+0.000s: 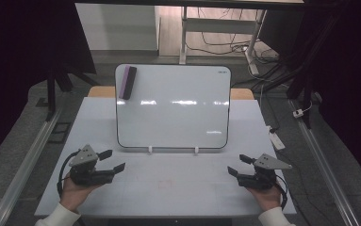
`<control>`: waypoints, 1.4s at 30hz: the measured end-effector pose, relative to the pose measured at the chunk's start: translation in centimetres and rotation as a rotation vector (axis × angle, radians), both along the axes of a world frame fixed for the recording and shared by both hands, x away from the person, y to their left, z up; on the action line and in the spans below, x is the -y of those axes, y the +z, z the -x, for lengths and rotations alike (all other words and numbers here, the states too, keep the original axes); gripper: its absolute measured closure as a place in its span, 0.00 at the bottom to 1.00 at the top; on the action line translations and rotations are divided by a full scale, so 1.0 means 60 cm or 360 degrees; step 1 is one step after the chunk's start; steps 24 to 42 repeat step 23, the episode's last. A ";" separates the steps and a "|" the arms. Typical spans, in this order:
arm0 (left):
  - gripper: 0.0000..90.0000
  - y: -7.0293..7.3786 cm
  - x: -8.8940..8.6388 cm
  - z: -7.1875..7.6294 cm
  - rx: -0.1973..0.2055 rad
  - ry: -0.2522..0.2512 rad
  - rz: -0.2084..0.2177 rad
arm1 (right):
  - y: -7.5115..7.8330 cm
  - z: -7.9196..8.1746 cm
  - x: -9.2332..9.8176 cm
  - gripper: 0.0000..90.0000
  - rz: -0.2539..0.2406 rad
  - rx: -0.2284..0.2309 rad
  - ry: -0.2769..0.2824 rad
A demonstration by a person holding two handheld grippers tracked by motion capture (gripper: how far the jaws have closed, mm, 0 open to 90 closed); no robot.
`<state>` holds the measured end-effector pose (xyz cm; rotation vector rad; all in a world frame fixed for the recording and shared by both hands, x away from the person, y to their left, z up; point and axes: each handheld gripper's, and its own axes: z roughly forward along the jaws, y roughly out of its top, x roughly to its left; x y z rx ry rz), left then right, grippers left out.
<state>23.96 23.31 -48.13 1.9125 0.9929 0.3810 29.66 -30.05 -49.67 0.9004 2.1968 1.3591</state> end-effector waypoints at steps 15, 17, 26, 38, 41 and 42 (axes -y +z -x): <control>0.31 -0.036 -0.005 0.009 -0.0082 0.0006 -0.0043 | -0.001 0.001 0.001 0.32 0.0026 0.0026 0.0014; 0.31 -0.039 -0.006 0.008 -0.0092 0.0010 -0.0047 | -0.001 0.002 0.001 0.32 0.0027 0.0027 0.0016; 0.31 -0.043 -0.010 0.007 -0.0099 0.0019 -0.0047 | 0.000 0.004 -0.001 0.32 0.0032 0.0036 0.0025; 0.31 -0.043 -0.010 0.007 -0.0099 0.0019 -0.0047 | 0.000 0.004 -0.001 0.32 0.0032 0.0036 0.0025; 0.31 -0.043 -0.010 0.007 -0.0099 0.0019 -0.0047 | 0.000 0.004 -0.001 0.32 0.0032 0.0036 0.0025; 0.31 -0.043 -0.010 0.007 -0.0099 0.0019 -0.0047 | 0.000 0.004 -0.001 0.32 0.0032 0.0036 0.0025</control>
